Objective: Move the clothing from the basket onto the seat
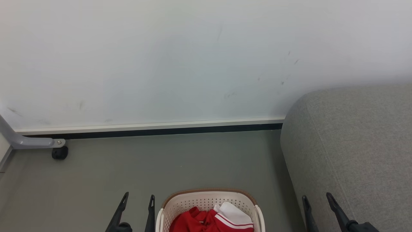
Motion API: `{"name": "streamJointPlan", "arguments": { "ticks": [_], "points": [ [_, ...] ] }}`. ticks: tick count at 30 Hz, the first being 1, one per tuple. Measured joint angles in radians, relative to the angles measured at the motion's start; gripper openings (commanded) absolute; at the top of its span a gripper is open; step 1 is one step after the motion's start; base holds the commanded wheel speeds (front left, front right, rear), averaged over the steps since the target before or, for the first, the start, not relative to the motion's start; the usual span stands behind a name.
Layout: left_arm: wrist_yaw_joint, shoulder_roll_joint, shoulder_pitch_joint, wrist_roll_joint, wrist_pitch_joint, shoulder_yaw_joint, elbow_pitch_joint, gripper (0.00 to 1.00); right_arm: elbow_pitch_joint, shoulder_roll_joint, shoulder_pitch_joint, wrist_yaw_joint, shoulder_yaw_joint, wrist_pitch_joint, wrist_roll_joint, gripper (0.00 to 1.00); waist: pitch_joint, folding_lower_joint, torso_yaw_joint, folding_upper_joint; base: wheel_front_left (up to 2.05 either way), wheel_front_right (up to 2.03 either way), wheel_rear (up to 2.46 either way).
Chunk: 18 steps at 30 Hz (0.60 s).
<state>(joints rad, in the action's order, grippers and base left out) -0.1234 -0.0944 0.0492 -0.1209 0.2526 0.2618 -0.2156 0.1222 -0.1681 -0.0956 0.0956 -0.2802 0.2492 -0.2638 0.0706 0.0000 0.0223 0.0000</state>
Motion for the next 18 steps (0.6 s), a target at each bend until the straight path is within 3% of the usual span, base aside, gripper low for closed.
{"name": "streamJointPlan", "arguments": {
  "ticks": [18],
  "points": [
    [0.0,0.001,0.001,0.001,0.0,-0.007,-0.016,1.0,-0.002,0.0,0.0,0.0,0.002,0.0,0.008,1.0,-0.005,0.0,0.003,0.0,0.0,0.0,0.0]
  ]
}}
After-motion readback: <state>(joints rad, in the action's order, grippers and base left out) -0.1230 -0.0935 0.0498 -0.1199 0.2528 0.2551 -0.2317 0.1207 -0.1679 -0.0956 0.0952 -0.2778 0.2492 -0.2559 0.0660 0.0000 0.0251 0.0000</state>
